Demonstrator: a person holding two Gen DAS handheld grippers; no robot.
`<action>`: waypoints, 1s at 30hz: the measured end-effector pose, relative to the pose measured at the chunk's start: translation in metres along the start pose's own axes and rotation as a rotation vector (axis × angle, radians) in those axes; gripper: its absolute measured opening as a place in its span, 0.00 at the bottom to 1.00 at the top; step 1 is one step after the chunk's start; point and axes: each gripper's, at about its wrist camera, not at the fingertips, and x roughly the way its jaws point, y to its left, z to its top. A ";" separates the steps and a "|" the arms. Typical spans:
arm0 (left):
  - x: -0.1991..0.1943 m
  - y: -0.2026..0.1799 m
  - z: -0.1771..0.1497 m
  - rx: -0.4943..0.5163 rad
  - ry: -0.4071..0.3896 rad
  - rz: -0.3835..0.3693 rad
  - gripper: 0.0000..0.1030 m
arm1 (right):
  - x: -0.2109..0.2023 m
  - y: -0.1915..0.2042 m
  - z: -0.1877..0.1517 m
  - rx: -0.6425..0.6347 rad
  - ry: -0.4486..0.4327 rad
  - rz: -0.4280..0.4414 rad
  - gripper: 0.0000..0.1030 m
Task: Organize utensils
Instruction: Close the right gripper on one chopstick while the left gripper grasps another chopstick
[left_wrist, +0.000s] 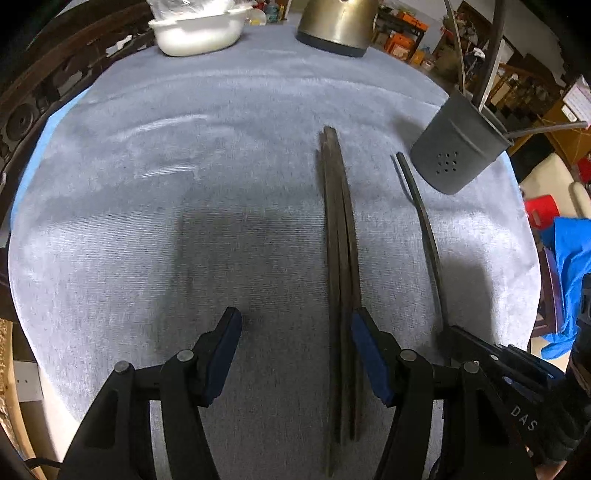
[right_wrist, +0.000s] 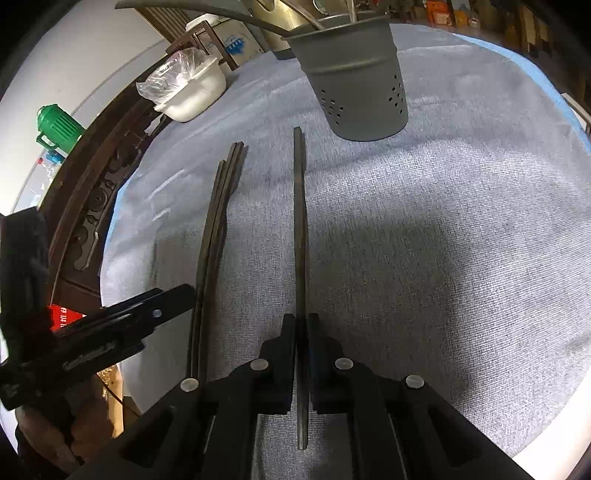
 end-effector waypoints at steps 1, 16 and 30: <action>0.001 -0.001 0.001 0.000 -0.002 0.004 0.61 | 0.000 0.000 0.000 -0.001 -0.001 0.002 0.08; -0.002 0.009 0.005 -0.042 -0.020 0.024 0.58 | -0.001 -0.003 -0.003 -0.006 -0.009 0.021 0.08; -0.007 0.005 0.007 -0.046 -0.016 -0.041 0.58 | 0.000 -0.002 -0.003 -0.013 -0.015 0.022 0.08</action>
